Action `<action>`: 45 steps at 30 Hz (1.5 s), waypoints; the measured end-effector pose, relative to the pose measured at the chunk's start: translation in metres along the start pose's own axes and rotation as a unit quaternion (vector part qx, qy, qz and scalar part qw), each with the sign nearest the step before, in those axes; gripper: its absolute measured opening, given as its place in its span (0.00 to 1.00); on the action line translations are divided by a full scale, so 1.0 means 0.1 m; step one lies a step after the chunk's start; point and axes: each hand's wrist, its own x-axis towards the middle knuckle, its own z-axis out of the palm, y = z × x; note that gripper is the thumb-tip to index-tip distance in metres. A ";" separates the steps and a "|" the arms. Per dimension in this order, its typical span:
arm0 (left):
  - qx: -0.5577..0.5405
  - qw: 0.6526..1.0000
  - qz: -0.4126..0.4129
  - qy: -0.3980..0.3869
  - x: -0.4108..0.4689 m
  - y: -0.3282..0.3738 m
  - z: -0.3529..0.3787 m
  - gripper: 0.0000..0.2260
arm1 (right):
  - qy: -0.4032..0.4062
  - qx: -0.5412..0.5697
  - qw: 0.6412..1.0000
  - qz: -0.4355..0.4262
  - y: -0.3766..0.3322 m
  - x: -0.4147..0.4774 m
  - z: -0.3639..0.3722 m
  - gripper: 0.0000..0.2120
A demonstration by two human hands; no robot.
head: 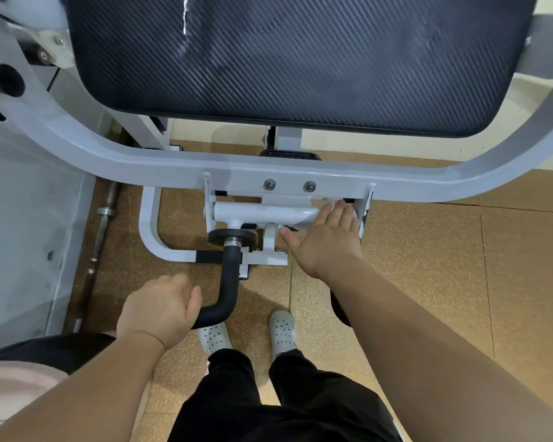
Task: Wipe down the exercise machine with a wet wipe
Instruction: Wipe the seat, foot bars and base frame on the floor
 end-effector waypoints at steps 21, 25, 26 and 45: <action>-0.048 0.998 0.028 0.025 -0.05 -0.02 -0.08 0.14 | 0.336 0.222 0.817 -0.412 -0.39 -0.85 0.69 0.30; -0.183 0.975 0.040 0.118 -0.17 -0.10 -0.13 0.17 | 0.127 0.159 0.899 -0.387 -0.63 -1.05 0.94 0.43; -0.196 0.970 0.033 0.143 -0.20 -0.14 -0.14 0.16 | 0.078 0.128 0.913 -0.379 -0.73 -1.05 1.04 0.47; -0.300 0.950 -0.056 -0.071 -0.71 -0.66 0.00 0.13 | 0.065 0.054 0.929 -0.360 -1.02 -1.19 1.21 0.45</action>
